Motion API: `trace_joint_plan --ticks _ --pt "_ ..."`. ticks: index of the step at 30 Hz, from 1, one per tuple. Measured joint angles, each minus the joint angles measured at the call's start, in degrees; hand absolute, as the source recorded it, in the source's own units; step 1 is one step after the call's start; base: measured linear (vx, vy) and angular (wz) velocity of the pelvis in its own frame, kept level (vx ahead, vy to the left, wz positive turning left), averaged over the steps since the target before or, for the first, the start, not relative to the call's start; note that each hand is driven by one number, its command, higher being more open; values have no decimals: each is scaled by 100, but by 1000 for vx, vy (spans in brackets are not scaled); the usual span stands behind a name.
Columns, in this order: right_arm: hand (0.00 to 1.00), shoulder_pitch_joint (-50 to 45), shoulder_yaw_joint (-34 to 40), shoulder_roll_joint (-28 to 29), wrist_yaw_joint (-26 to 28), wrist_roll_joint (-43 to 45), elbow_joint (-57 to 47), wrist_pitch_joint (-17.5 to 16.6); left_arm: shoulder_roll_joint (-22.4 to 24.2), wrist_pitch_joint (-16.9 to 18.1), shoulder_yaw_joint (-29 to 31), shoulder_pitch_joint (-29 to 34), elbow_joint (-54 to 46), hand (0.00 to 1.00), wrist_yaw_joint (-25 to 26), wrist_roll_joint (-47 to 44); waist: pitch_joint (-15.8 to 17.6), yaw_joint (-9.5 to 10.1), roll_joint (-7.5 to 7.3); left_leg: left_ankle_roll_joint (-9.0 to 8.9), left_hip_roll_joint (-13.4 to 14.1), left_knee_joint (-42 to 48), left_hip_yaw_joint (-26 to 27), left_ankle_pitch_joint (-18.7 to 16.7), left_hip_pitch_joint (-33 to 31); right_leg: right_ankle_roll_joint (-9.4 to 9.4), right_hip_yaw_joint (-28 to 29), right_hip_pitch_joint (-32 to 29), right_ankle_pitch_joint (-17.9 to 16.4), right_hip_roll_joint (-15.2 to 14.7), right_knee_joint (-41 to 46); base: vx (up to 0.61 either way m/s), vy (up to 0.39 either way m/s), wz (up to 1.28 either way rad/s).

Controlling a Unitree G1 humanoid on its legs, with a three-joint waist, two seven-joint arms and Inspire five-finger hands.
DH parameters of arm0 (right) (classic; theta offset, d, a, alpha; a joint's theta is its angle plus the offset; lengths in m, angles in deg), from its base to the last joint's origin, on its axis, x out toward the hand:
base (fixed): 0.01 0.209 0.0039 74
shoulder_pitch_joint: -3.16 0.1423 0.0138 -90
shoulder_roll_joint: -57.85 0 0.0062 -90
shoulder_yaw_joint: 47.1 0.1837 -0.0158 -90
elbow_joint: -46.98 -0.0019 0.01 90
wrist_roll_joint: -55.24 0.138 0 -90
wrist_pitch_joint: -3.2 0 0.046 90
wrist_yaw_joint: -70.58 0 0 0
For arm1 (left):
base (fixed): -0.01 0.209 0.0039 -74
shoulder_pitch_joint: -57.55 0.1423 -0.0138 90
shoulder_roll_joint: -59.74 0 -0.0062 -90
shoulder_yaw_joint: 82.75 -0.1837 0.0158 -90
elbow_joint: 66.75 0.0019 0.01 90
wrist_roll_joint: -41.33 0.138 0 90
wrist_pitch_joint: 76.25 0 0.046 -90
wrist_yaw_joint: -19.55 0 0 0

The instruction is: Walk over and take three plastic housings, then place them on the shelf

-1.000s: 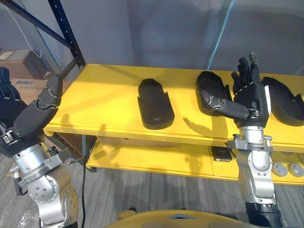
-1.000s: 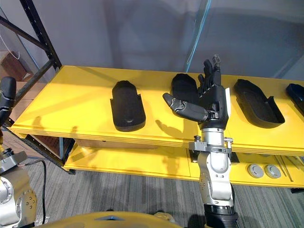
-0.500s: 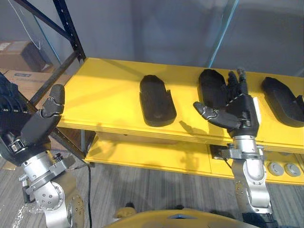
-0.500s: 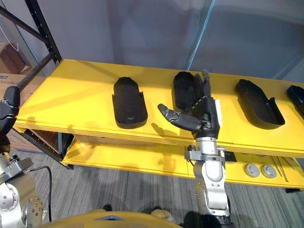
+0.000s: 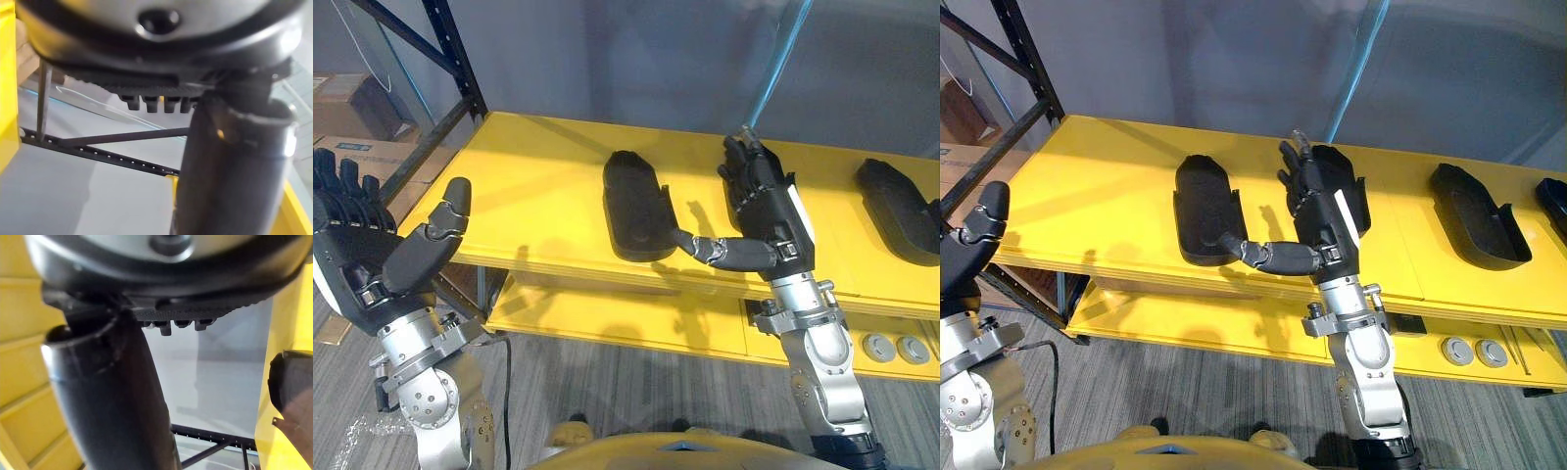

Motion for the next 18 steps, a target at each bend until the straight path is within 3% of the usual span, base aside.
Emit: trace_joint_plan --ticks 4,9,14,18 --pt "100 344 -534 -77 245 35 2 -2 -11 -303 11 8 240 100 344 67 9 16 15 1 3 26 2 -20 -14 0 -1 4 0 1 1 0 0 0" --pt "100 952 -1563 -98 406 24 169 -2 -12 -689 76 26 1768 100 760 56 3 178 7 2 -6 -29 -66 3 -30 7 -70 7 -10 -10 6 -7 -2 6" --pt "100 1322 -1957 -41 302 20 676 3 4 -687 409 221 2613 100 1155 58 -35 337 -60 7 -25 -101 -214 55 -73 21 -211 11 -28 -38 15 20 -5 17" --pt "100 1774 -2322 173 -25 24 1081 157 -8 -632 710 225 3422 100 1124 56 -35 379 -56 11 -30 -83 -298 64 -96 20 -269 17 -28 -43 76 5 4 11"
